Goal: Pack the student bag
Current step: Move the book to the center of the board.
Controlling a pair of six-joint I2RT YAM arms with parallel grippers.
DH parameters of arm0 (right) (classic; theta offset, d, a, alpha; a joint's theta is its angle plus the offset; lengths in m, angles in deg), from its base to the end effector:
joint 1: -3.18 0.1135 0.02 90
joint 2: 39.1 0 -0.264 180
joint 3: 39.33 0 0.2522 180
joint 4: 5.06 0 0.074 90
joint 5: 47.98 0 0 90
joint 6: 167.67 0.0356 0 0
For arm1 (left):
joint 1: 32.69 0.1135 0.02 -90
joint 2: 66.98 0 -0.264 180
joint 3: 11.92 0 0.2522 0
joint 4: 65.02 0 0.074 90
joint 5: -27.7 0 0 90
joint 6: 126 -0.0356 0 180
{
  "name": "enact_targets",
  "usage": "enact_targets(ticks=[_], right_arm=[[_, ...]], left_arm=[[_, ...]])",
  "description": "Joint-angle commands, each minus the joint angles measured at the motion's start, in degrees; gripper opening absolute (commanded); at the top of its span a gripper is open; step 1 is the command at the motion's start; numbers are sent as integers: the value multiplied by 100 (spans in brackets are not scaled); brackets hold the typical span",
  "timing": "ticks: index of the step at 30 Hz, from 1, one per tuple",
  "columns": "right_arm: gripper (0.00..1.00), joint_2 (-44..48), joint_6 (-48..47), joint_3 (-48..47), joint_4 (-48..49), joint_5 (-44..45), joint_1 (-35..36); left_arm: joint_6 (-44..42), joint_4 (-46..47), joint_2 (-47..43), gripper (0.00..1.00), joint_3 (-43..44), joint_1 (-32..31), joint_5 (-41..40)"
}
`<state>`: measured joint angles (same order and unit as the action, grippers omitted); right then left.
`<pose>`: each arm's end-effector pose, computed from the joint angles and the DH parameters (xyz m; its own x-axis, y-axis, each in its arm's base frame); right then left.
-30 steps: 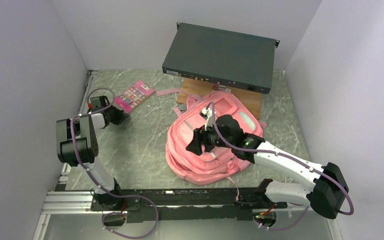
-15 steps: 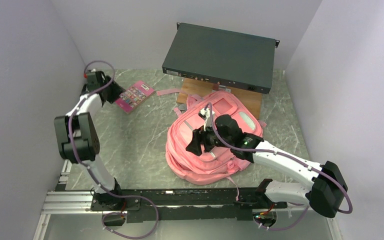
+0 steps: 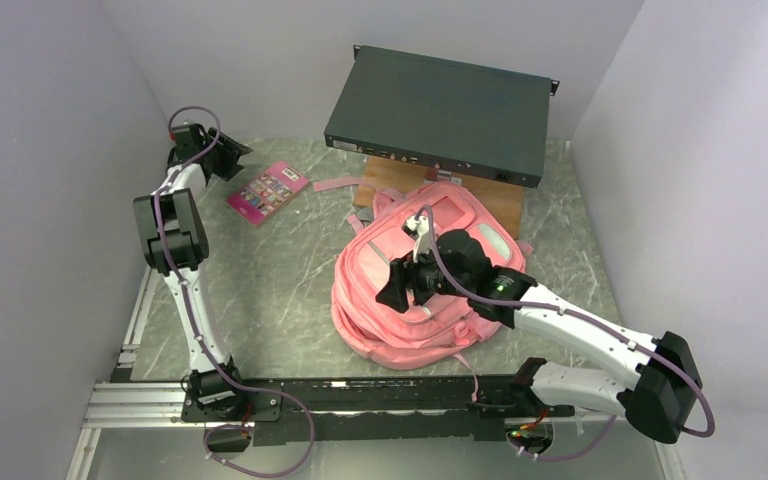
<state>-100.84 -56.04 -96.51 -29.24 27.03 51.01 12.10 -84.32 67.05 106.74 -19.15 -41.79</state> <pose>0.1553 0.1851 0.2739 -0.6201 -0.1542 -0.7692 -0.6881 0.5779 0.4388 0.5230 0.1131 0.1754 -0.4146 -0.8169 -0.4009 -0.3710 0.5540 -0.7453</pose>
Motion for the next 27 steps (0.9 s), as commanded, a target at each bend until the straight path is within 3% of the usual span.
enact_targets(ticks=[1,5,10,20,24,27], right_arm=[[70,-60,4,-436,-85,146,-2],[71,-138,51,-477,19,73,-2],[71,-303,13,-513,117,20,-2],[73,-376,-308,-527,114,158,-2],[73,-324,-380,-553,48,194,-1],[73,-297,-364,-547,78,163,-2]], left_arm=[[1033,690,680,63,727,-70,284],[1595,605,1196,58,1015,-177,734],[1119,-344,1044,56,976,-479,1005],[-37,-1480,-204,56,-1076,-691,942],[-156,-719,-1258,55,-2840,-594,1294],[-264,-926,-2013,56,-3514,-600,1034]])
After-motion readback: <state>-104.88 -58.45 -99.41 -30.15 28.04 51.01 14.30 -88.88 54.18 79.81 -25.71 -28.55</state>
